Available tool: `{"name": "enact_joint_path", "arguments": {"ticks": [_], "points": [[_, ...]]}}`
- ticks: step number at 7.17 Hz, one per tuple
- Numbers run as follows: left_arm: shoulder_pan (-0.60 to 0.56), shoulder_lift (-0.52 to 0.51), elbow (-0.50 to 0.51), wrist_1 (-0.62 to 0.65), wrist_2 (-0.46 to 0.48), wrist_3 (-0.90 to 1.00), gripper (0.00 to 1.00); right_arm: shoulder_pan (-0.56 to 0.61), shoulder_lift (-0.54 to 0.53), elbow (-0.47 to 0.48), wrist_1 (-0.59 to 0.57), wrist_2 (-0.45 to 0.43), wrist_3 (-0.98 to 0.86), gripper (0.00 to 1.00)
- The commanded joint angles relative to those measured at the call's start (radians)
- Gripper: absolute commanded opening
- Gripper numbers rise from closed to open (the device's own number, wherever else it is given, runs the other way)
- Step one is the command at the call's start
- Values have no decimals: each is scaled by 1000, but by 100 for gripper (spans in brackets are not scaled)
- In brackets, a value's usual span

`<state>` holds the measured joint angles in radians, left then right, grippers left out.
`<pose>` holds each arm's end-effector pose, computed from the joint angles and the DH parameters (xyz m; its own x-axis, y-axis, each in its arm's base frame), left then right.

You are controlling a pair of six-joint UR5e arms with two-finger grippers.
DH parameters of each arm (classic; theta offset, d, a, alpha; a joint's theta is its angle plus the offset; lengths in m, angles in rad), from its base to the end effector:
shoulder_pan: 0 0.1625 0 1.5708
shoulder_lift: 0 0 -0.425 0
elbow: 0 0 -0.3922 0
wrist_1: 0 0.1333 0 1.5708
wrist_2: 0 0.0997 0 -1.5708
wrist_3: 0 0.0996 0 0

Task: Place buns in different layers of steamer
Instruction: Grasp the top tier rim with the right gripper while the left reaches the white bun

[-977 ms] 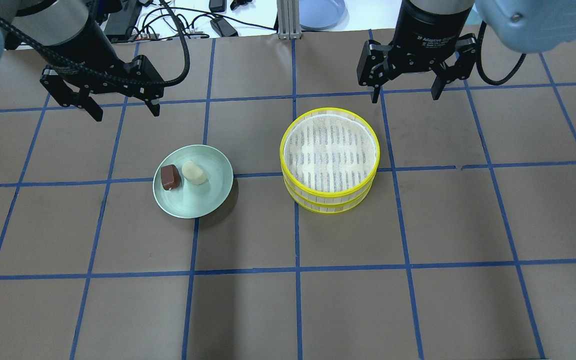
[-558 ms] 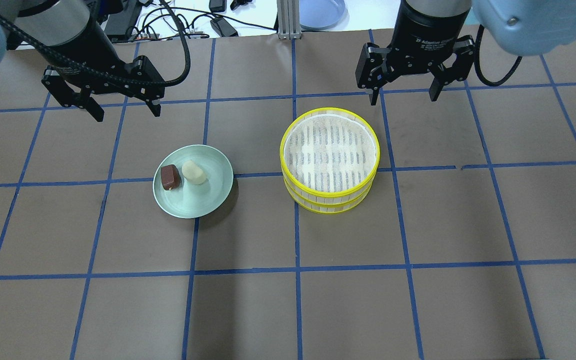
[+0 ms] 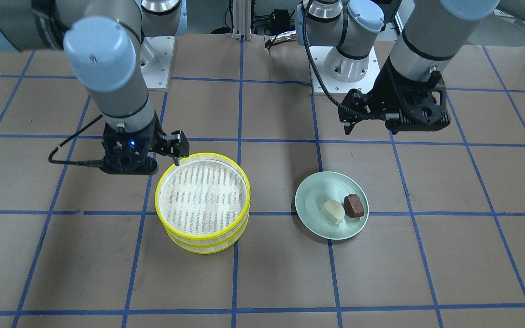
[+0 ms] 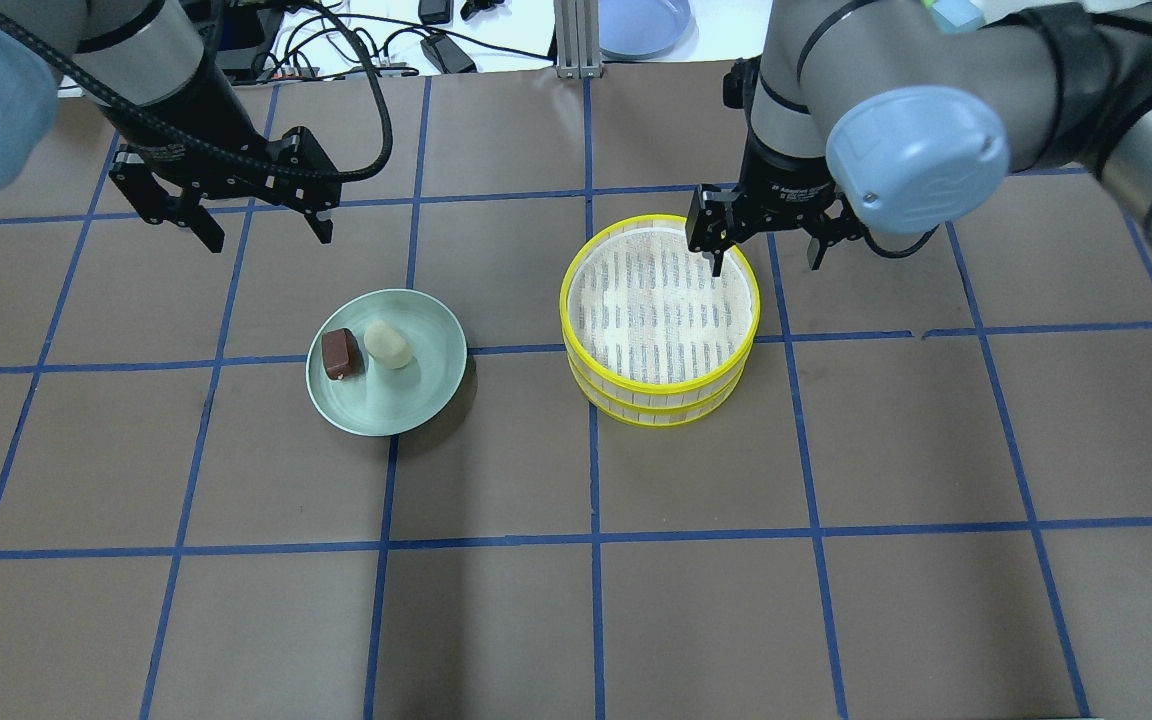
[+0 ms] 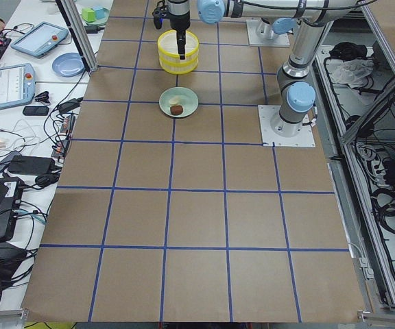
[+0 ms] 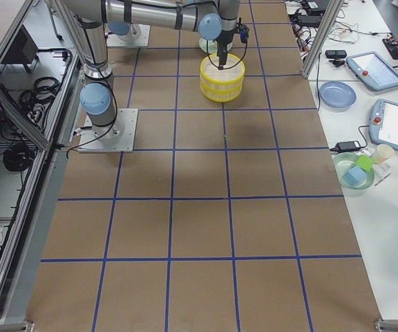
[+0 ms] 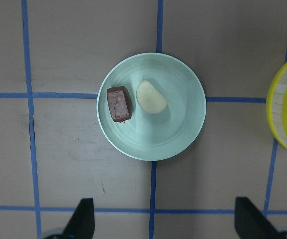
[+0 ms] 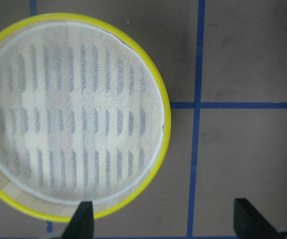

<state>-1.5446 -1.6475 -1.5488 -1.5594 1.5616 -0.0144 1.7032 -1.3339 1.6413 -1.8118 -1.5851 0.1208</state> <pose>-0.1206 -0.5228 0.4610 -0.9991 -0.0410 0.0086 -0.0406 0.9982 0.0434 0.2055 -0.5441 0.3510 -0.9997 -0.0128 0.0222 -0.0113 0.9979 0.0641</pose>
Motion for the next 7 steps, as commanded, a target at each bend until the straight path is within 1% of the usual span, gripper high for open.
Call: {"name": "enact_joint_path", "arguments": {"ticks": [1, 2, 3, 4, 5, 7], "points": [[1, -117, -148, 266, -18, 2, 100, 1, 125, 28, -129, -9, -3, 89], [1, -196, -201, 379, -59, 2, 100, 1, 125, 28, -129, -7, -4, 66], [1, -256, -203, 389, -58, 2, 100, 1, 128, 29, -127, -9, -4, 37], [1, -293, -203, 401, -58, 1, 100, 1, 128, 28, -127, -12, -7, 15], [1, -334, -211, 439, -54, 1, 100, -2, 128, 28, -127, -15, -13, 0], [1, -371, -212, 444, -57, -15, 100, -8, 114, 20, -120, -35, -32, 0]]}}
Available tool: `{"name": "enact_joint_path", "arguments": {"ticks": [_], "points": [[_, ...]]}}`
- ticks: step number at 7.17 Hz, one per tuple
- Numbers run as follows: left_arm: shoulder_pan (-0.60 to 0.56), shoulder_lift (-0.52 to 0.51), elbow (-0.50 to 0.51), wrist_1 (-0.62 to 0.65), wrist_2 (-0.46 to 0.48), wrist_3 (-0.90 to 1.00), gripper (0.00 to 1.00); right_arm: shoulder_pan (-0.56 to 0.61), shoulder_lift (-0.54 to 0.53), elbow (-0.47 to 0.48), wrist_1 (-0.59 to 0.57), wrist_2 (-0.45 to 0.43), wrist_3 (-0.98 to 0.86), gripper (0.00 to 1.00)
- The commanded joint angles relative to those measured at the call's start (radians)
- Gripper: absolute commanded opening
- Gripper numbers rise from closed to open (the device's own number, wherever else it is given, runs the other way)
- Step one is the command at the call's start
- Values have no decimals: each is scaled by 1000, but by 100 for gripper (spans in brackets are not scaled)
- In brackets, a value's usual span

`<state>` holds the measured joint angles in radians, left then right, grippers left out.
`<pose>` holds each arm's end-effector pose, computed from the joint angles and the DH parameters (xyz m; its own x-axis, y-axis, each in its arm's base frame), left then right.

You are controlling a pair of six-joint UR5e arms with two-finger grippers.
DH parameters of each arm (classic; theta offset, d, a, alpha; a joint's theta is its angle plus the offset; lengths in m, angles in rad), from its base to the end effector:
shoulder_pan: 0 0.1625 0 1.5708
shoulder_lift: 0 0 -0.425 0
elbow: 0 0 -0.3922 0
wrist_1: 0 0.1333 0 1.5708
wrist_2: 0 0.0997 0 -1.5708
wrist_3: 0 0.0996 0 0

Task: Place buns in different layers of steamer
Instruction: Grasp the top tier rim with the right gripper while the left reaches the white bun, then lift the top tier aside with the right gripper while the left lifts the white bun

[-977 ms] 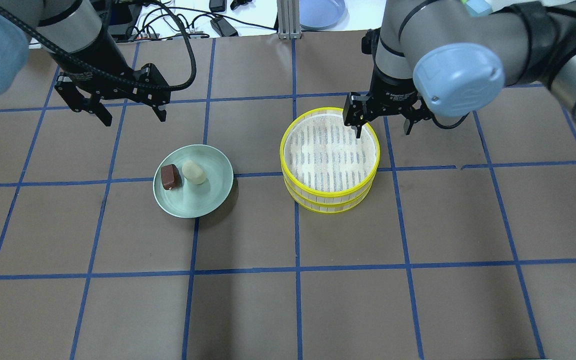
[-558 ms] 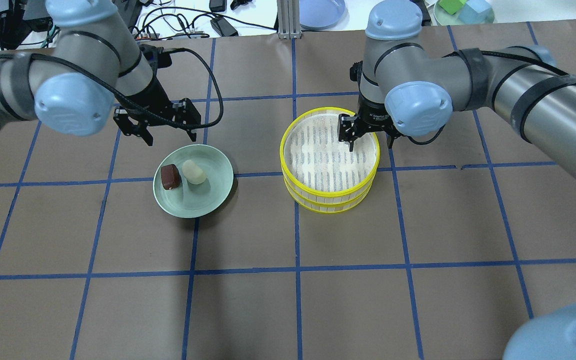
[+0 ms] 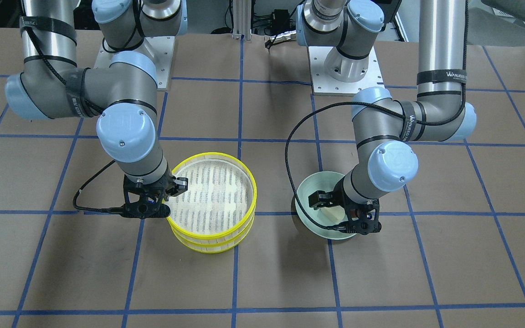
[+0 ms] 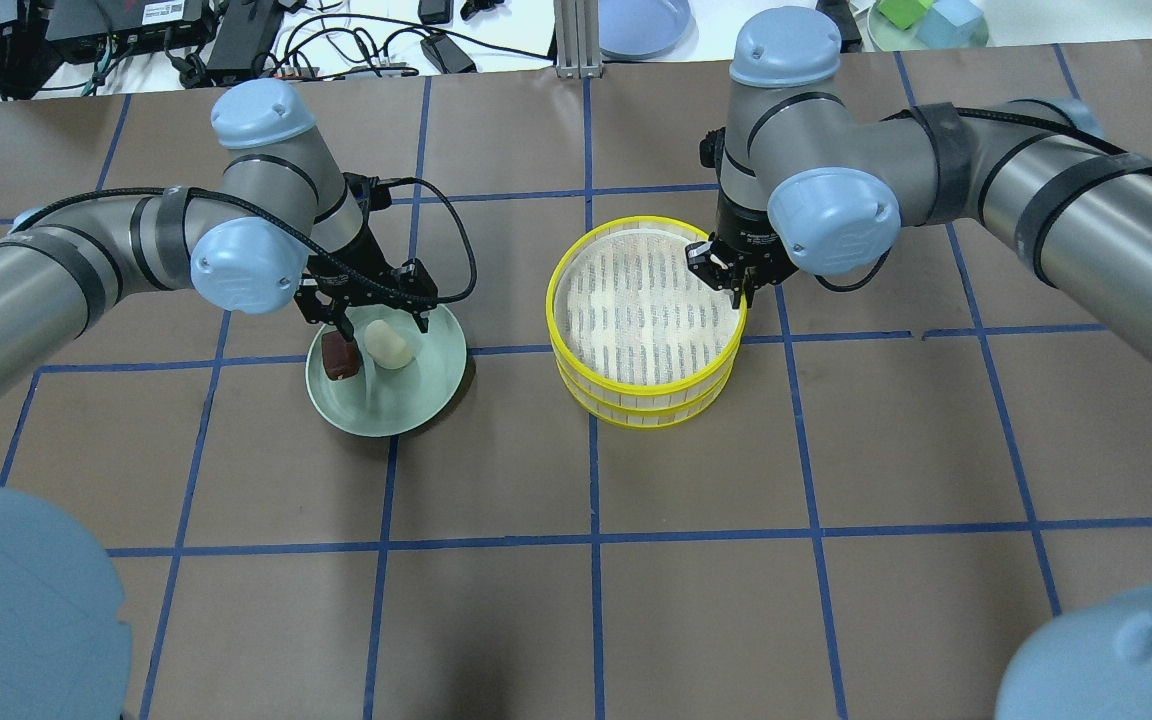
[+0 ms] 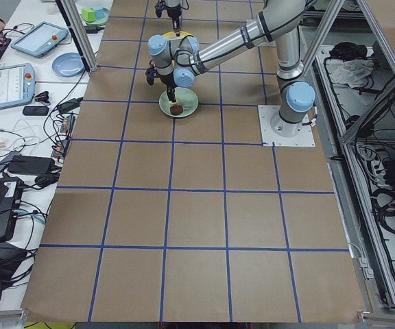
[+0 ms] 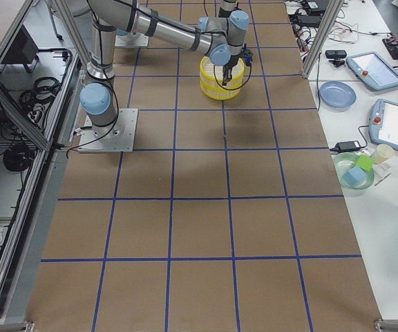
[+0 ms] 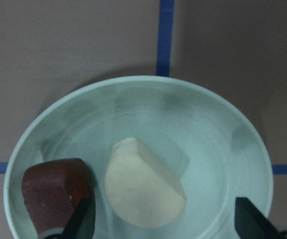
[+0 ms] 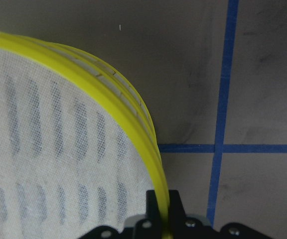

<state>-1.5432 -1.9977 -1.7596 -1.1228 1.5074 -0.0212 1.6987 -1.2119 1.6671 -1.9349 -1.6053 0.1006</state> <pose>-0.1236 -0.5815 0.2082 -0.9965 -0.0590 0.0589 -0.0483 0.9846 0.1682 0.2043 -0.5704 0.2798 -0.9986 -0.0307 0.0433 -0.0269 0.9958 0.0871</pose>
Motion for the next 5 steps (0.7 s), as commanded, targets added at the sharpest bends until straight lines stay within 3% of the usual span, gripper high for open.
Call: {"name": "enact_joint_path", "arguments": {"ticks": [1, 4, 5], "points": [[-3, -33, -1, 11, -4, -9, 95, -11, -21, -18, 8, -48, -12, 0], [-8, -38, 2, 44, -7, -6, 0, -189, -90, -23, 96, -35, -108, 0], [-8, -35, 8, 43, -4, 7, 0, -251, -90, -23, 96, -48, -195, 0]]}}
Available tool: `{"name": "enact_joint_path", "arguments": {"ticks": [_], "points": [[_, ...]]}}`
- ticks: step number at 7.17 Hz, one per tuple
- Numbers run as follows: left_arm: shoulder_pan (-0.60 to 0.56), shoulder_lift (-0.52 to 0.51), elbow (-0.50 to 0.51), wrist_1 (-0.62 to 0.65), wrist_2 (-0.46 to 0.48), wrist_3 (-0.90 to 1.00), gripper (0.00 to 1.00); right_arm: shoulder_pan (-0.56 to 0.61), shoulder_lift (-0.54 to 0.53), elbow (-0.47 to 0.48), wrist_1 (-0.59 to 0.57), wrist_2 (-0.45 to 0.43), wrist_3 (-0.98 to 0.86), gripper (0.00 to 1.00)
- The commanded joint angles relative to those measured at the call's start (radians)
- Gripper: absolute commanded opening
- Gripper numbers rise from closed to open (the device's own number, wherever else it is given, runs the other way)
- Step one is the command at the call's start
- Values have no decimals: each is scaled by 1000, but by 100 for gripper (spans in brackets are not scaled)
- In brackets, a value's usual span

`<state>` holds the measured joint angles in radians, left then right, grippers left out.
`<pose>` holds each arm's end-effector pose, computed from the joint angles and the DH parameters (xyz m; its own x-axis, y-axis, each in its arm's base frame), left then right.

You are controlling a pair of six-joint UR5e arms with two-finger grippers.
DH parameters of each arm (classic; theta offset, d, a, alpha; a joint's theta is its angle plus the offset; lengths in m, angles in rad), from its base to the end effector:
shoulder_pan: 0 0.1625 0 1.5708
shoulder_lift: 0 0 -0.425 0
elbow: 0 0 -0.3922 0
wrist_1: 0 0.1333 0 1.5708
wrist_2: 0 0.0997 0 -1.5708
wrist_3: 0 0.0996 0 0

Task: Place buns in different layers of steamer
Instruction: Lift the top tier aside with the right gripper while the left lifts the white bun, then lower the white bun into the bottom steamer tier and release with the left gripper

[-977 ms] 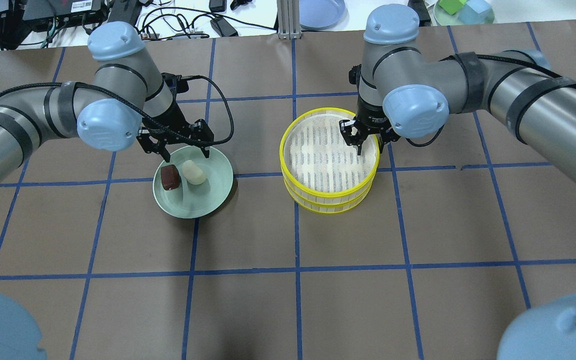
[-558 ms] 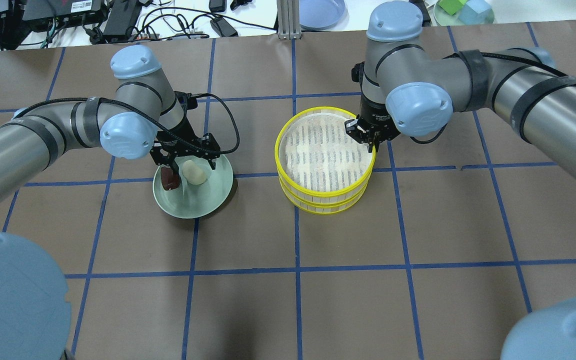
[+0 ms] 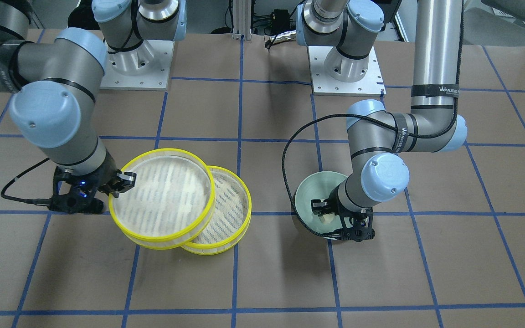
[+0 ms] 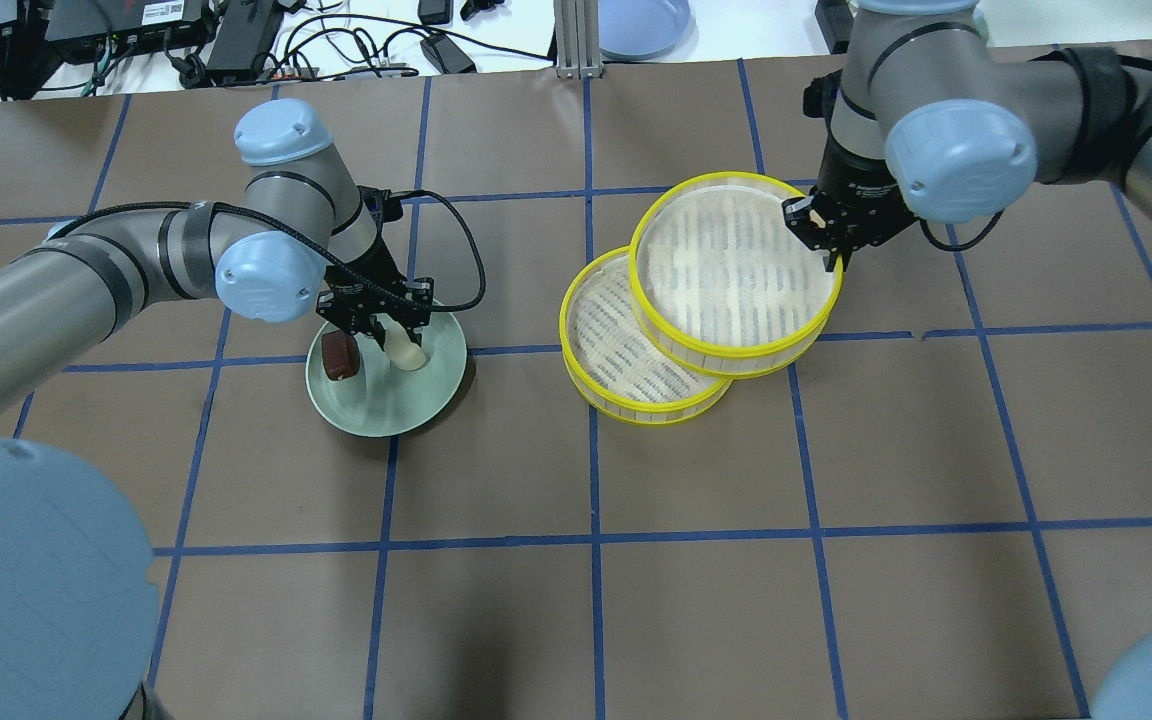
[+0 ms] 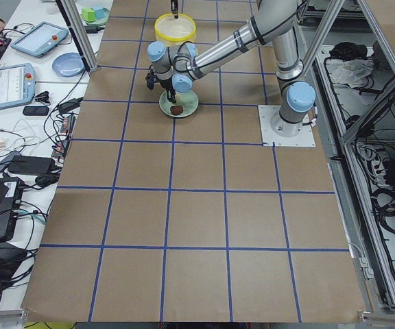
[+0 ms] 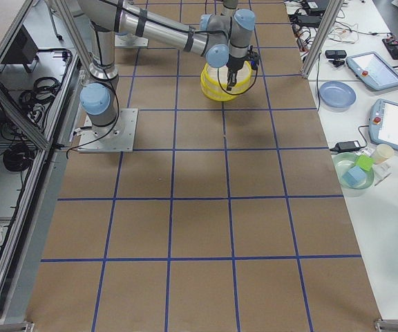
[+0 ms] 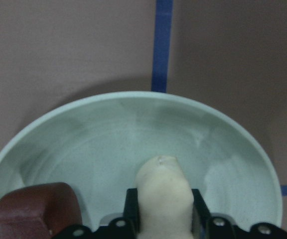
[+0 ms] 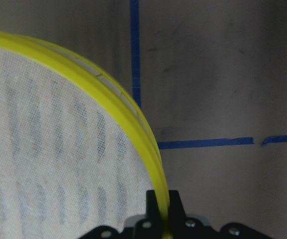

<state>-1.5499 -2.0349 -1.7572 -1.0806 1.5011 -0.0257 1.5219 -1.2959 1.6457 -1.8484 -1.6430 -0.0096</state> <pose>-0.1280 -0.5877 0.1910 -0.9963 -0.0573 0.0646 -0.0462 0.9858 0.1613 0.0978 -0.5816 0.3309 -0.9969 0.0340 0.0713 0.0392 0.9966 0.0728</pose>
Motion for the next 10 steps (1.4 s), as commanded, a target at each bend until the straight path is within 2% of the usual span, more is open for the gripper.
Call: {"name": "enact_joint_path", "arguments": {"ticks": [1, 2, 4, 6, 7, 8, 10], "points": [[-15, 25, 24, 1, -1, -3, 0, -150, -8, -1, 11, -9, -161, 0], [-83, 62, 86, -39, 5, -44, 0, -214, -6, -1, 11, -9, -275, 0], [-252, 70, 239, -131, 2, -288, 0, -299, 3, 0, -3, -9, -390, 0], [-315, 32, 246, -107, -68, -487, 0, -305, 7, 3, -6, -11, -394, 0], [-355, -5, 248, -28, -77, -566, 0, -305, 7, 3, -5, -11, -394, 0], [-401, -36, 248, 19, -78, -618, 0, -305, 7, 5, -2, -11, -394, 0], [-418, -88, 246, 28, -76, -623, 0, -305, 7, 6, 0, -11, -394, 0]]}}
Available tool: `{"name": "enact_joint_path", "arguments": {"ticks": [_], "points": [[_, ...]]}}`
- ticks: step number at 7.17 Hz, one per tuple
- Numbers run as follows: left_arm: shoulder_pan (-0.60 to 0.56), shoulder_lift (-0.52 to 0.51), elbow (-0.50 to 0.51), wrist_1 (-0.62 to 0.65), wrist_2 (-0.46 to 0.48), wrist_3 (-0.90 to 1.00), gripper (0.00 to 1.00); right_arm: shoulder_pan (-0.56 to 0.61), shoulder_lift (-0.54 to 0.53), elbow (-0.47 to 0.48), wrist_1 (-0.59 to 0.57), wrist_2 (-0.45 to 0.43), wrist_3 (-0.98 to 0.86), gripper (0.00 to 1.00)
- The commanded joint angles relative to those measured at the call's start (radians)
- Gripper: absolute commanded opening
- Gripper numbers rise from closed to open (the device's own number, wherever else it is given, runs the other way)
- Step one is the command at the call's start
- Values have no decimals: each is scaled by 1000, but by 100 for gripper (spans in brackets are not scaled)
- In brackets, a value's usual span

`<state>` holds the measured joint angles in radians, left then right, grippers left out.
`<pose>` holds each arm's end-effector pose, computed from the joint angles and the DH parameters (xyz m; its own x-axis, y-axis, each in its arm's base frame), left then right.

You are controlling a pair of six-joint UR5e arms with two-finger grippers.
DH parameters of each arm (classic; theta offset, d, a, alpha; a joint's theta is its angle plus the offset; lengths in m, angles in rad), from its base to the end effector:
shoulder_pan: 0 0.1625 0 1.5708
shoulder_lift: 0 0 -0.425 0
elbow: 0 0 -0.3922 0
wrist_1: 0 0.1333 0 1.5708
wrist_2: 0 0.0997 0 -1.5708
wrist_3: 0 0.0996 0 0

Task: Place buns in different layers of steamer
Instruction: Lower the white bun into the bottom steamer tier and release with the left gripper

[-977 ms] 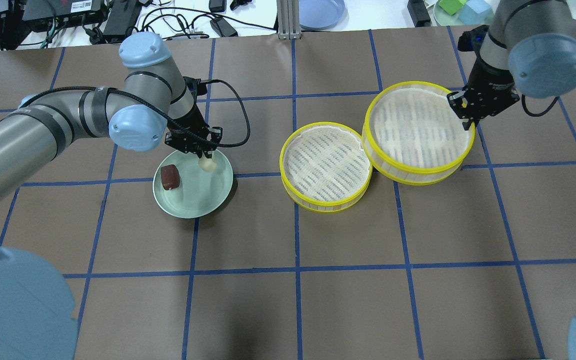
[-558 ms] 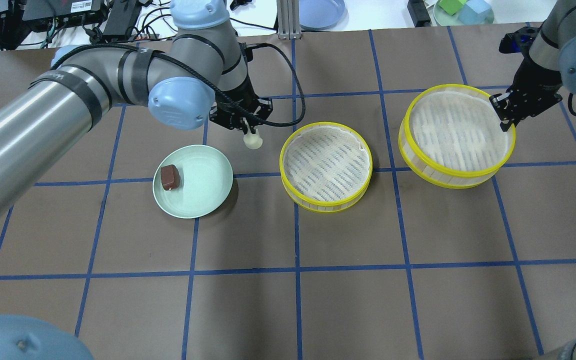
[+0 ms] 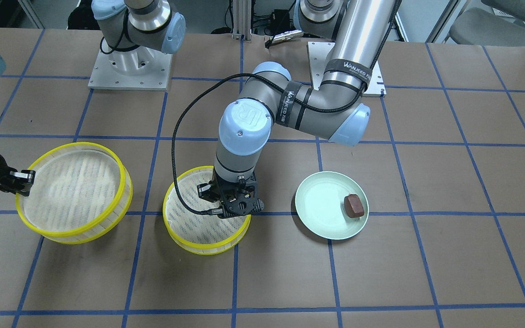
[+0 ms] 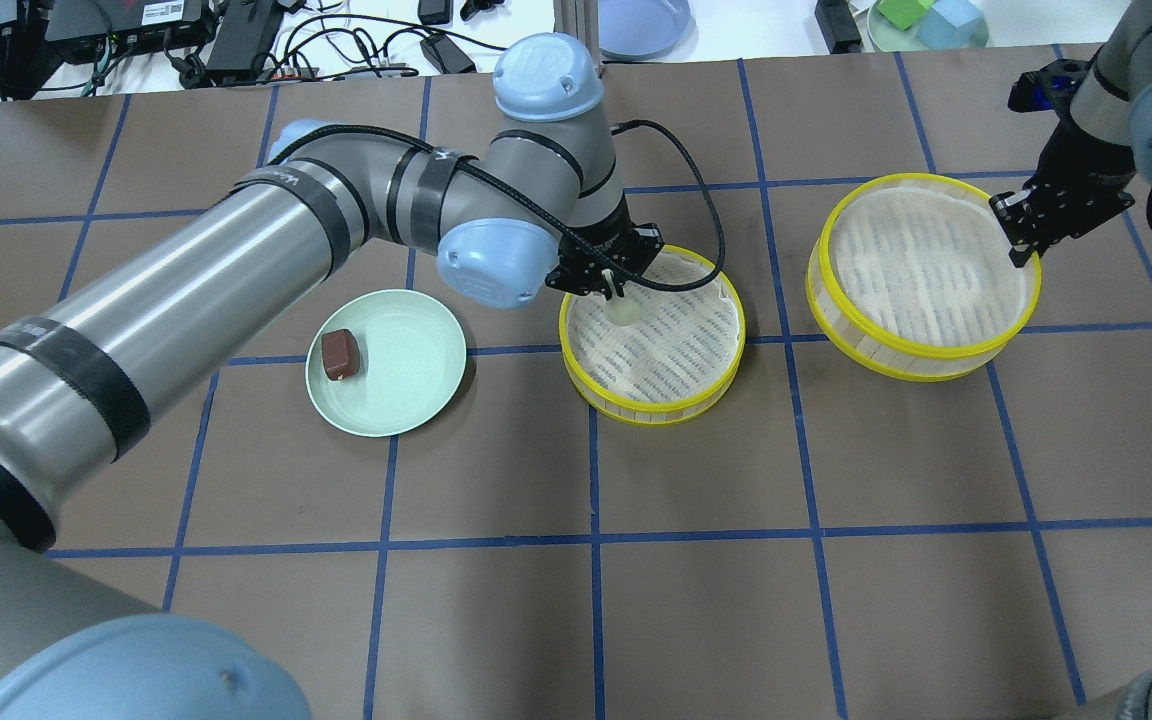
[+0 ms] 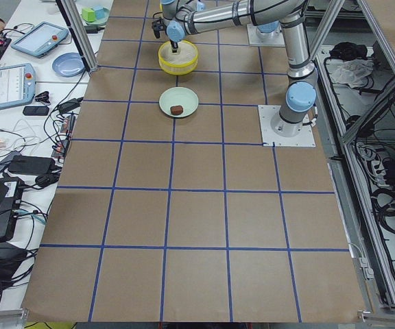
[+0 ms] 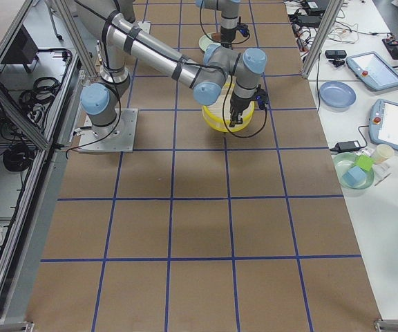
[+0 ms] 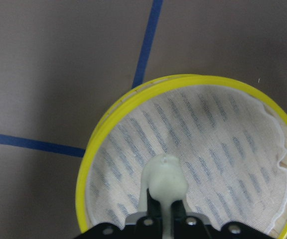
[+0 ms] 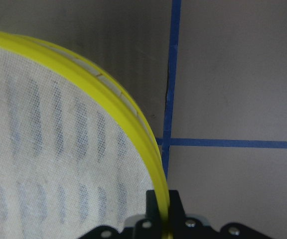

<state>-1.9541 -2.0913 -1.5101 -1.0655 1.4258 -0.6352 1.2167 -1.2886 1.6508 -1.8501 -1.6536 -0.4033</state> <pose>-0.3864 -0.5633 0.2632 -0.9584 -0.2469 0.1432 -0.2423 0.9690 0.0490 -0.0825 -0.5839 0.3245 -0.9976 -0.0549 0.0433 -0.0499 0.9928 0.1085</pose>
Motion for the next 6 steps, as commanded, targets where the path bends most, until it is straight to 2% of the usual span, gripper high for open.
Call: {"name": "enact_joint_path", "arguments": {"ticks": [1, 2, 3, 6], "points": [[-16, -39, -2, 16, -1, -2, 71, 0, 0, 3, 2, 0, 0, 0], [-16, -38, -2, 21, -1, -3, 95, 0, -1, 3, 3, 0, 0, 0], [-16, -32, -2, 21, -1, -6, 100, 0, -3, 3, 5, 0, 1, 0], [-17, 31, -2, 24, 5, 2, 100, 15, -17, 0, 15, 3, 41, 0]]}}
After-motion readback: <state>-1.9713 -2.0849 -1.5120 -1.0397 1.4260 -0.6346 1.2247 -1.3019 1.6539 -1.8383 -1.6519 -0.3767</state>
